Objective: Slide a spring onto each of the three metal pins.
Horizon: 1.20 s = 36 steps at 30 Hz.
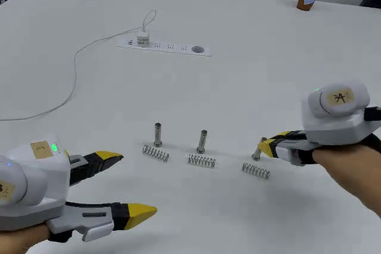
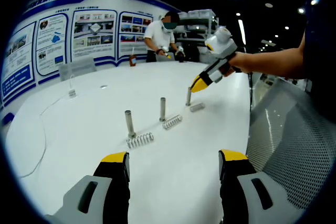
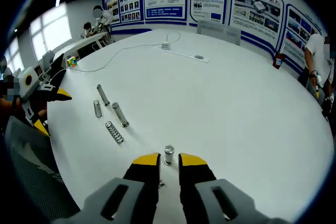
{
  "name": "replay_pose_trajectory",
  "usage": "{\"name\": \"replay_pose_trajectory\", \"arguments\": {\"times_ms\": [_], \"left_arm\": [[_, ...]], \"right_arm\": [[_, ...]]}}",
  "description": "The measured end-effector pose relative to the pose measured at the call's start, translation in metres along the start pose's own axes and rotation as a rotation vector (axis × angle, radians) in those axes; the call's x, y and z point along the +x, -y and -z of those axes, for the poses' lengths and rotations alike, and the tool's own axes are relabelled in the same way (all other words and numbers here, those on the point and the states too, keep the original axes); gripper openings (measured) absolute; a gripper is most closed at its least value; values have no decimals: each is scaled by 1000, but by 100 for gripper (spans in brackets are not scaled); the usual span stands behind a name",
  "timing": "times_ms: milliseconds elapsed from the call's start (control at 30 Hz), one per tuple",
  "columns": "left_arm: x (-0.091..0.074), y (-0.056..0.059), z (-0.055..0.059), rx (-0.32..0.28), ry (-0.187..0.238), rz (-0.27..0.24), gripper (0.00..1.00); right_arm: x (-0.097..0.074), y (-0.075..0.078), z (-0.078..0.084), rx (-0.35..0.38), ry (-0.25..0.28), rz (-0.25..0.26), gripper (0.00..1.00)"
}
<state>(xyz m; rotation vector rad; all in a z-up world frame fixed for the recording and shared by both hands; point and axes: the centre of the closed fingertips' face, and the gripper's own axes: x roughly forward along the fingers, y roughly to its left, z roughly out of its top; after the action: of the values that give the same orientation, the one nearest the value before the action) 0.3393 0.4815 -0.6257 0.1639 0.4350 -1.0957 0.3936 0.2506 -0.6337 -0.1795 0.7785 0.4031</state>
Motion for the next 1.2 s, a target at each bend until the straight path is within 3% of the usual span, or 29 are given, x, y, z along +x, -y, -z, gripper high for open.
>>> {"name": "replay_pose_trajectory", "arguments": {"times_ms": [133, 400, 767, 1200], "left_arm": [[1, 0, 0, 1, -2, 2, 70], [3, 2, -2, 6, -3, 7, 70], [0, 2, -1, 6, -6, -2, 70], [-3, 1, 1, -3, -11, -20, 70]], "right_arm": [[-6, -2, 10, -13, -5, -10, 15], [-6, -13, 34, -101, -41, -109, 15], [3, -25, 47, -217, -51, -230, 15], [12, -22, 53, -277, -67, -260, 14]]}}
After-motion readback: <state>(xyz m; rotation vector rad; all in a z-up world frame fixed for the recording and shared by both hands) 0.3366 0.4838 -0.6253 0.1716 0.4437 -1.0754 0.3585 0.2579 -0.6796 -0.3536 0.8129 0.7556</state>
